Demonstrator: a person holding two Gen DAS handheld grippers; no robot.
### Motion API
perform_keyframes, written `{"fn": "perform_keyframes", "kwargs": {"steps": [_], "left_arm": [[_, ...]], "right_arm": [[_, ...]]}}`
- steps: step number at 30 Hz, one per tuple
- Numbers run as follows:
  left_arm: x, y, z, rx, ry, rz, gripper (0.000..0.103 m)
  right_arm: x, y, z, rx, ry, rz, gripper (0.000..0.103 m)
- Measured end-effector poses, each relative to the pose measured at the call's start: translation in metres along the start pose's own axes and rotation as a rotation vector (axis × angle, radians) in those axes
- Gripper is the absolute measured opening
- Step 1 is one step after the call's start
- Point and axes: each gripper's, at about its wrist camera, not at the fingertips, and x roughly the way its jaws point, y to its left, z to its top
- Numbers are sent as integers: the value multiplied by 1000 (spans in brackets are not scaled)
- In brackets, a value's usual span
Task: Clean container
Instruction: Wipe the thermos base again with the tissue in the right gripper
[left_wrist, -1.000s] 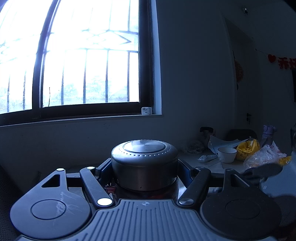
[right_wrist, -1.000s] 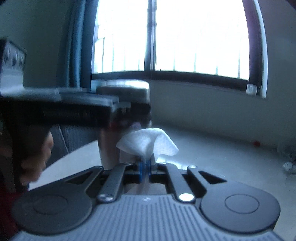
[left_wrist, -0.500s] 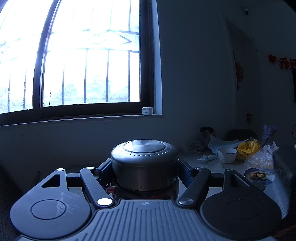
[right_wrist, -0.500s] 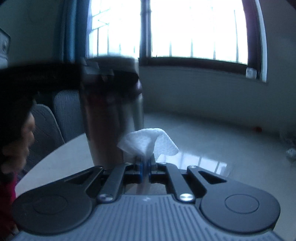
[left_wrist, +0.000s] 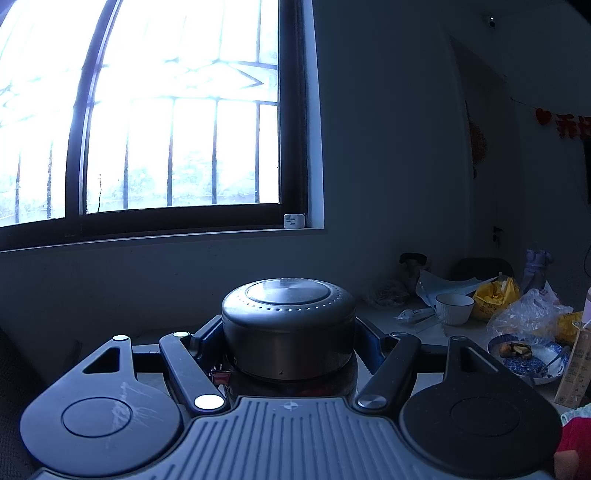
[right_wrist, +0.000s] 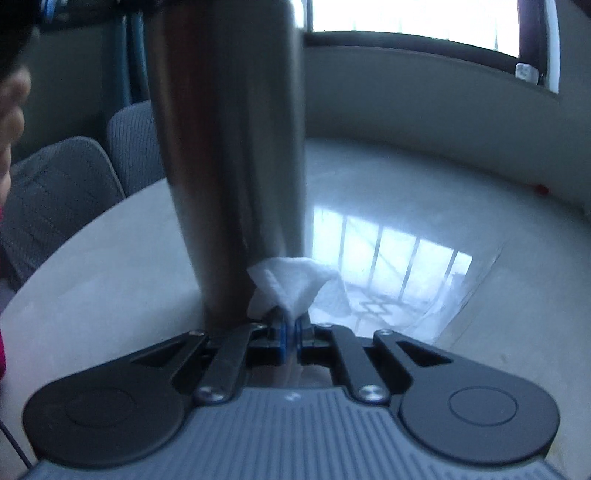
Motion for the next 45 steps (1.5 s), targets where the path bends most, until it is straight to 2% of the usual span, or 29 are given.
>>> {"fn": "perform_keyframes", "kwargs": {"steps": [7,18,25,29,45], "left_arm": [[0,0,0,2,-1,-1,73],[0,-1,0,3,0,-2,73],[-1,-2,0,2,0,-2,73],[-1,-2,0,0,0,-3,73],[-1,-3,0,2,0,-1,73]], "right_arm": [[-10,-3,5,4,-34,-8,5],[-79,-7,51,-22,-293,-39,5],[-88,-5,67,-27,-346,-52,5],[-83,-5,68,-26,-323,-54,5],[-23,-9,22,29,-98,-25,5]]}}
